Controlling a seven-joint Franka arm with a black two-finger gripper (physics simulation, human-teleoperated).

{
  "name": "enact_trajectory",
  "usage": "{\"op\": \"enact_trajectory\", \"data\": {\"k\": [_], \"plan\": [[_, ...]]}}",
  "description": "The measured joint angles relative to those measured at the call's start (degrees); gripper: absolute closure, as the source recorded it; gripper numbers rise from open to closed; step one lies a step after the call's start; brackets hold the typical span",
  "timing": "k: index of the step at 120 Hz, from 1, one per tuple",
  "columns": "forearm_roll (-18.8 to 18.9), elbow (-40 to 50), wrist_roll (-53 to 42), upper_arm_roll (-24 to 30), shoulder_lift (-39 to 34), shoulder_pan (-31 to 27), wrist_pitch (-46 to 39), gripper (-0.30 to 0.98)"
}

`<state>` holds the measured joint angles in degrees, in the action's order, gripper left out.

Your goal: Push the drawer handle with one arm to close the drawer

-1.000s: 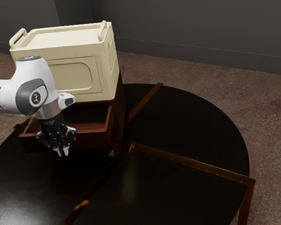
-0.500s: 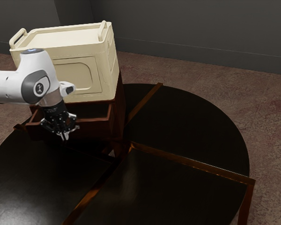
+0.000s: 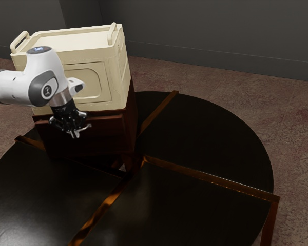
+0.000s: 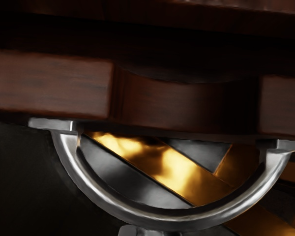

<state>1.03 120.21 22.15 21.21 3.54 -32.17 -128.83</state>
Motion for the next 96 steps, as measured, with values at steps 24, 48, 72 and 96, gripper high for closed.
{"op": "enact_trajectory", "data": {"k": [24, 48, 72, 96], "plan": [[3.5, -1.3, -3.8, 0.0, 2.0, -2.6, -2.4, 0.73], [4.8, 0.3, -20.7, -0.6, -0.3, -2.7, -2.8, 0.67], [-13.1, 11.7, -13.2, 6.2, -22.0, 3.2, 9.6, 0.42], [-10.8, -21.0, -10.5, -8.5, -8.0, 26.4, 24.7, 0.17]]}}
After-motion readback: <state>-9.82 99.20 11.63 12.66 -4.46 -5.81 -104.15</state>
